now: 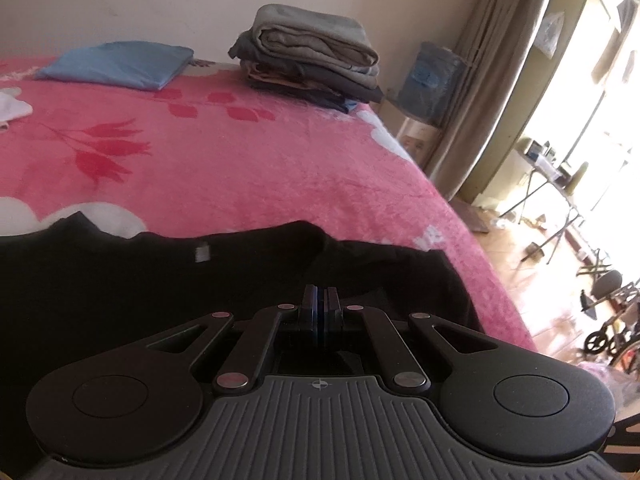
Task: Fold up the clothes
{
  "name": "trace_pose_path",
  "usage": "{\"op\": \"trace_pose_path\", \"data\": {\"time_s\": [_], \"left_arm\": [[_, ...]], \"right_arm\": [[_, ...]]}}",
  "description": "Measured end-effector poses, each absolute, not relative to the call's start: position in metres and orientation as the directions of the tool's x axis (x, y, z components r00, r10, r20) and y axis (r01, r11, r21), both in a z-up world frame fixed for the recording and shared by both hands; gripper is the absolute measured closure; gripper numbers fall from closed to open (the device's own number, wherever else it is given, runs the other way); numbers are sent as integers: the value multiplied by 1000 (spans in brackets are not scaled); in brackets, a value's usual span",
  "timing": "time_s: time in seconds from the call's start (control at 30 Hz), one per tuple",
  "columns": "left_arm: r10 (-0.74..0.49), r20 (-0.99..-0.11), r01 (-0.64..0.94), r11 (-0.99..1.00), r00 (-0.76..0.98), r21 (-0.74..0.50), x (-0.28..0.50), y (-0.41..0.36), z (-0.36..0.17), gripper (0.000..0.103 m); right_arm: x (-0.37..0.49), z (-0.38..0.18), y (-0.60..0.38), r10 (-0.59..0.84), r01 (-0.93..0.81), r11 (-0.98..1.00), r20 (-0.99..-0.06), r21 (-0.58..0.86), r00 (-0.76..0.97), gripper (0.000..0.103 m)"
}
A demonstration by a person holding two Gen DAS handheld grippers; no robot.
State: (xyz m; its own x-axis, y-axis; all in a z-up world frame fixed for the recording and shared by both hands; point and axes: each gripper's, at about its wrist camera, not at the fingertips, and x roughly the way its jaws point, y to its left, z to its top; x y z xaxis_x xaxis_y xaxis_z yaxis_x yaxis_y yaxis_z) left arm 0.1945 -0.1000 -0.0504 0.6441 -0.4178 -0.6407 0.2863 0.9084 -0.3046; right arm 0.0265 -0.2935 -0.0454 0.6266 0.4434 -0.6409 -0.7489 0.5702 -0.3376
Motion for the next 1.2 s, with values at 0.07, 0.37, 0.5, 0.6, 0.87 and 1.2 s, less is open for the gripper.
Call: {"op": "trace_pose_path", "data": {"time_s": [0.07, 0.37, 0.5, 0.6, 0.87, 1.2], "left_arm": [[-396, -658, 279, 918, 641, -282, 193, -100, -53, 103], [-280, -705, 259, 956, 652, -141, 184, -101, -59, 87], [-253, -683, 257, 961, 685, -98, 174, -94, -50, 80], [-233, -665, 254, 965, 709, -67, 167, -89, -44, 80], [-479, -637, 650, 758, 604, 47, 101, -151, -49, 79], [-425, -644, 682, 700, 636, 210, 79, -157, -72, 53]], "right_arm": [[27, -50, -292, 442, -756, 569, -655, -324, 613, 99], [32, -67, -300, 446, -765, 620, -724, -174, 526, 93], [30, -47, -330, 485, -733, 678, -717, -54, 501, 91], [32, -35, -358, 462, -668, 744, -710, -15, 531, 91], [62, -37, -370, 406, -565, 825, -691, -4, 598, 91], [72, -54, -372, 387, -613, 789, -746, -37, 543, 92]]}}
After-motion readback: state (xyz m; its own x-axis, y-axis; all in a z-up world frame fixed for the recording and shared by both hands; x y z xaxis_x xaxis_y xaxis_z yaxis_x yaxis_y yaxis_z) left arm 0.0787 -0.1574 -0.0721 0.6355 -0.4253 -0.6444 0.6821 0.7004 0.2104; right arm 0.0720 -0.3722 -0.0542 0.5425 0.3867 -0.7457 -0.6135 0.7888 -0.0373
